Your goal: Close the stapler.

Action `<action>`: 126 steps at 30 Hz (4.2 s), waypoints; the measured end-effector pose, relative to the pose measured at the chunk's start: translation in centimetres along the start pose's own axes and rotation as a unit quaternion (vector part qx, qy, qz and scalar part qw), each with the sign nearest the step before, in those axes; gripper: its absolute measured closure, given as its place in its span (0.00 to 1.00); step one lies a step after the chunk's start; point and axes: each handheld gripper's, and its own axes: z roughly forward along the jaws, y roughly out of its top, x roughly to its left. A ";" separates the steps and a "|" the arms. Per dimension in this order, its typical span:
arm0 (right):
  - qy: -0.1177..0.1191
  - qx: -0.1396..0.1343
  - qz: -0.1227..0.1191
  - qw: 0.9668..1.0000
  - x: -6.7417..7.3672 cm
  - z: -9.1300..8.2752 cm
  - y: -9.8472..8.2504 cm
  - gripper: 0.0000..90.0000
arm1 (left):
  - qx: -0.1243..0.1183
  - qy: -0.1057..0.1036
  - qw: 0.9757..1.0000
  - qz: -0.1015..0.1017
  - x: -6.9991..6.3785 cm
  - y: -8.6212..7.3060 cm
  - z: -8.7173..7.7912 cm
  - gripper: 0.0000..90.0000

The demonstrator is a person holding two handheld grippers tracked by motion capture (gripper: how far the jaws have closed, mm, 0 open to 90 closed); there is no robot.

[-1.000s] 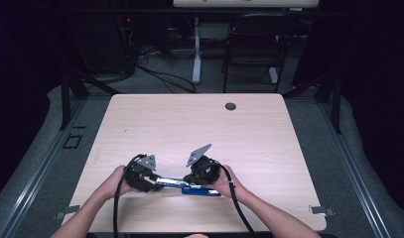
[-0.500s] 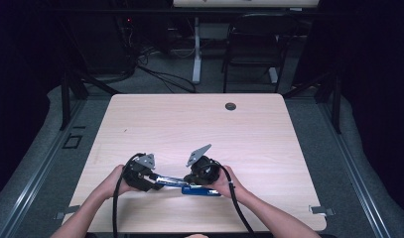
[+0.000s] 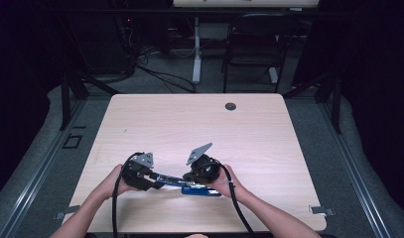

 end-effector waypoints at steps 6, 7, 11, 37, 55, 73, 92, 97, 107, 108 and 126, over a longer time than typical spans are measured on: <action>-0.002 -0.006 0.004 1.000 0.1 0.1 0.0 1.00 | -0.021 0.001 1.000 -0.002 -0.2 0.2 -0.5 0.80; -0.001 -0.006 0.005 1.000 0.1 0.1 0.0 1.00 | -0.017 0.009 1.000 0.003 -0.3 0.4 -0.5 0.81; -0.013 -0.014 0.016 1.000 -0.4 -0.7 0.1 1.00 | -0.014 0.013 1.000 0.003 -0.5 0.8 0.1 0.79; -0.014 -0.023 0.036 0.999 -1.2 -2.0 -0.2 1.00 | -0.078 0.029 0.996 -0.014 -1.9 3.7 2.9 0.55; -0.015 -0.018 0.043 0.999 -1.1 -2.2 -0.5 1.00 | -0.069 0.005 0.997 0.022 -2.6 5.2 4.6 0.70; -0.025 0.003 0.074 0.997 -2.0 -5.3 -2.8 1.00 | -0.046 0.015 0.998 0.051 -2.9 6.4 5.5 0.70; -0.065 -0.046 0.108 0.991 -2.2 -9.1 -2.4 0.83 | -0.028 0.015 0.998 0.045 -2.9 7.0 6.3 0.69; -0.060 -0.050 0.103 0.992 -1.9 -9.3 -2.0 0.81 | -0.023 0.016 0.999 0.047 -2.9 7.2 6.6 0.69; -0.056 0.026 0.092 0.994 -1.8 -7.6 -2.7 0.79 | -0.007 0.018 0.999 0.047 -2.9 7.1 7.2 0.65; -0.057 0.034 0.095 0.993 -1.9 -7.5 -2.9 0.79 | -0.004 0.018 0.999 0.043 -2.8 7.0 7.1 0.65; -0.061 0.093 0.140 0.984 -3.4 -6.7 -4.4 0.47 | -0.036 0.048 0.998 -0.024 -1.0 5.5 4.5 0.21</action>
